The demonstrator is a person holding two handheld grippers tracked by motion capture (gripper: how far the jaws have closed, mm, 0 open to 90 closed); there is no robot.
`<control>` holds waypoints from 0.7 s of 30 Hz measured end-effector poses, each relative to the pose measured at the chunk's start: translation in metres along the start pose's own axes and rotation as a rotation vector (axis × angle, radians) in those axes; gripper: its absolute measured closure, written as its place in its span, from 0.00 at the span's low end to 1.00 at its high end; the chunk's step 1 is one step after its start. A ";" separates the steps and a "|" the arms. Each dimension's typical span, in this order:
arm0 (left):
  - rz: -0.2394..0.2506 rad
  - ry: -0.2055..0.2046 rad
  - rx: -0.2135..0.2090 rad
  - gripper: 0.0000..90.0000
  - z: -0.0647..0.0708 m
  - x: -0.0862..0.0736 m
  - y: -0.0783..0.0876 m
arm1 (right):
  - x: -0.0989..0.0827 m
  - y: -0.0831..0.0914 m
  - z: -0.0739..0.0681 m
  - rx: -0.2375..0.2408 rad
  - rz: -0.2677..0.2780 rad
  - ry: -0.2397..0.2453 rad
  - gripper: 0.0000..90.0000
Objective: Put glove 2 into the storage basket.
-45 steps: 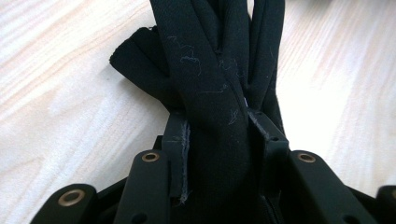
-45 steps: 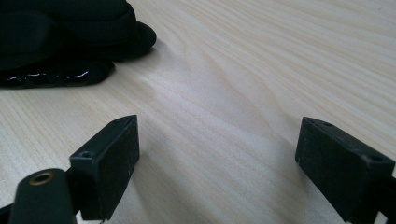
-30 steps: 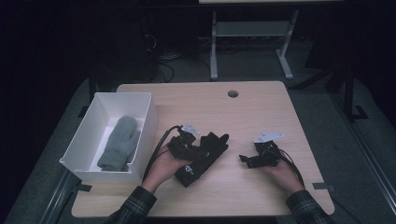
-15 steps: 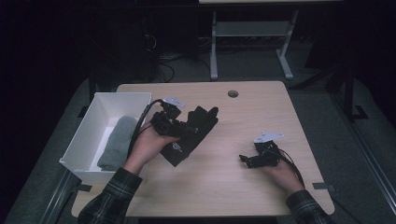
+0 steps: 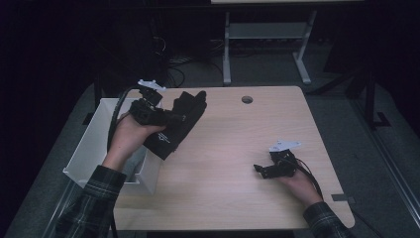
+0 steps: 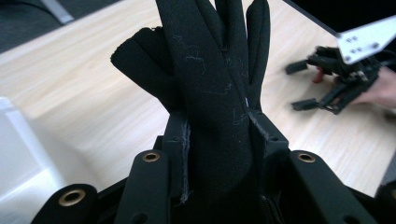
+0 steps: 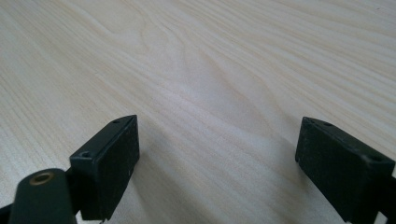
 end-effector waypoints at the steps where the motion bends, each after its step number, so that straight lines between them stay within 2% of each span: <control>1: 0.005 0.009 0.003 0.71 -0.005 -0.002 0.004 | 0.000 0.000 0.000 0.000 0.000 -0.001 0.15; 5: 0.018 0.056 0.026 0.71 -0.024 -0.013 0.017 | 0.000 0.000 0.000 0.000 0.000 -0.002 0.15; 14: 0.035 0.198 0.091 0.71 -0.069 -0.049 0.042 | 0.000 0.000 0.000 0.000 -0.001 -0.003 0.15; 17: 0.033 0.247 0.100 0.70 -0.081 -0.063 0.041 | 0.000 0.000 0.000 -0.001 -0.001 -0.004 0.15; 21: 0.005 0.292 0.123 0.70 -0.093 -0.080 0.031 | 0.000 0.000 0.000 -0.001 -0.001 -0.007 0.15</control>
Point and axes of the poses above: each handheld gripper's, and its own axes: y roughly backward along the jaws, x roughly out of its top, z roughly to its right, the point moved 1 cm from there along -y, roughly forward along the jaws, and after that the axes turned 15 degrees about -z, right-handed, at the moved point
